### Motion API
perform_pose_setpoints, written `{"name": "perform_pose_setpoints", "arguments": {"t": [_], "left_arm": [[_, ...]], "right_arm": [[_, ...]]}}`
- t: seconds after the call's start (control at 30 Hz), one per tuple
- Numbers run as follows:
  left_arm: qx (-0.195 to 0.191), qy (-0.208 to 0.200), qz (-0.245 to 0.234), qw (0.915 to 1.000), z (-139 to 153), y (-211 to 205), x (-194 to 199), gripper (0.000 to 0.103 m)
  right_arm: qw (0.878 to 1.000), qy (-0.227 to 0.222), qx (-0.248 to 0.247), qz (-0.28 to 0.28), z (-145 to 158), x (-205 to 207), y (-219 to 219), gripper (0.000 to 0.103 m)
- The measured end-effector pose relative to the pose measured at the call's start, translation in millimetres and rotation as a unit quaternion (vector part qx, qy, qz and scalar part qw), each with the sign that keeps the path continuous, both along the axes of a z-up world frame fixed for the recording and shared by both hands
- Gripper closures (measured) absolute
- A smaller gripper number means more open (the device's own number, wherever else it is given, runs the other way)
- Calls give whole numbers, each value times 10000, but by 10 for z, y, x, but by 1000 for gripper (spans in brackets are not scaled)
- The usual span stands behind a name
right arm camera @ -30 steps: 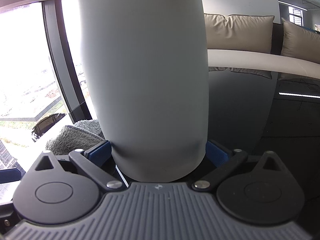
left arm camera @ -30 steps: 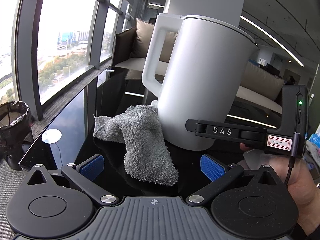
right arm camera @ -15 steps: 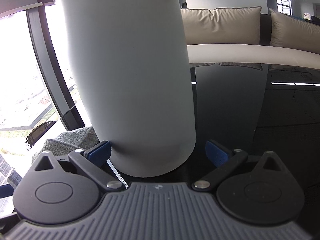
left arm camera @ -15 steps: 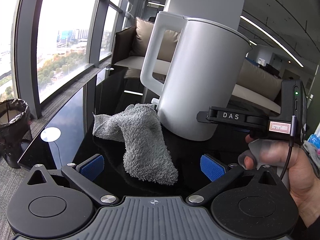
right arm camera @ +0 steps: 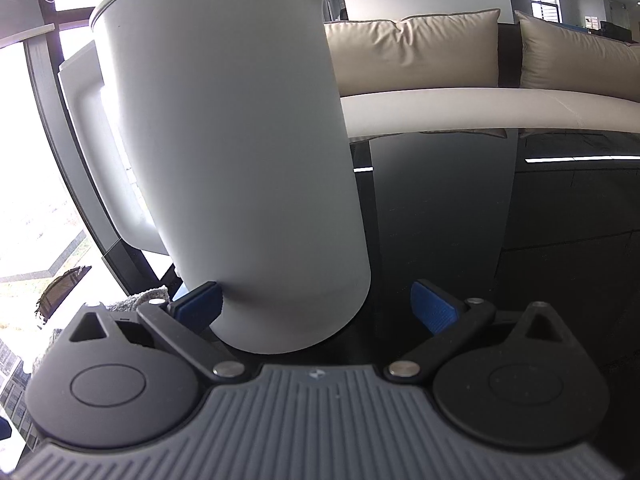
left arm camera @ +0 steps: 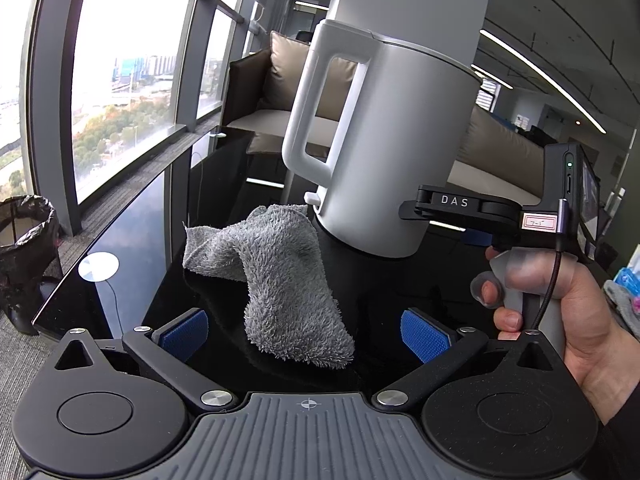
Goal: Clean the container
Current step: 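Move the right tool toward the white kettle's handle, then close the right tool on the kettle handle and lift the kettle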
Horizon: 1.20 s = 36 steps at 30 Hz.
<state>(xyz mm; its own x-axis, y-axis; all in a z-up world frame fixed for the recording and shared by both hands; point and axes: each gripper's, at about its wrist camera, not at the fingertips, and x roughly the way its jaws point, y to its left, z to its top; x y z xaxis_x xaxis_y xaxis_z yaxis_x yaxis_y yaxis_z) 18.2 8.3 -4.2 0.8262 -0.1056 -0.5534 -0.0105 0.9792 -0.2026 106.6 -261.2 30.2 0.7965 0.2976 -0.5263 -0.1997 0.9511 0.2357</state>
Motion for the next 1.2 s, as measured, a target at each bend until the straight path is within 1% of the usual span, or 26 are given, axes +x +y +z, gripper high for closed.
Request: {"name": "perform_pose_setpoints", "arguments": {"t": [0.07,0.47,0.57,0.7,0.8,0.93,1.0,1.07,1.2], "left_arm": [[-9,1,-14,10000,0,-2,-1,1],[-64,1,-7,10000,-10,21,-5,1],[-42,-31,23,10000,1,21,3,1],[27,-112,92,9999,41,34,27,1],[119,-236,171,9995,88,68,29,1],[128,-293,197,9993,133,125,29,1],[181,-326,162,9992,168,161,36,1],[221,-386,168,9989,204,211,33,1],[22,-435,290,9986,236,360,22,1]], "right_arm": [[9999,8,1,-106,-7,47,-29,1],[9994,12,-45,-341,-35,438,-172,1],[9992,18,77,-388,-5,450,-187,1],[9996,-191,115,-145,72,341,-95,1],[9991,-379,138,132,159,241,7,1],[9967,-576,248,512,264,149,144,1],[9952,-711,120,666,312,171,207,1],[9936,-812,25,789,345,-11,356,1],[9893,-1004,-40,1055,400,-152,559,1]]}}
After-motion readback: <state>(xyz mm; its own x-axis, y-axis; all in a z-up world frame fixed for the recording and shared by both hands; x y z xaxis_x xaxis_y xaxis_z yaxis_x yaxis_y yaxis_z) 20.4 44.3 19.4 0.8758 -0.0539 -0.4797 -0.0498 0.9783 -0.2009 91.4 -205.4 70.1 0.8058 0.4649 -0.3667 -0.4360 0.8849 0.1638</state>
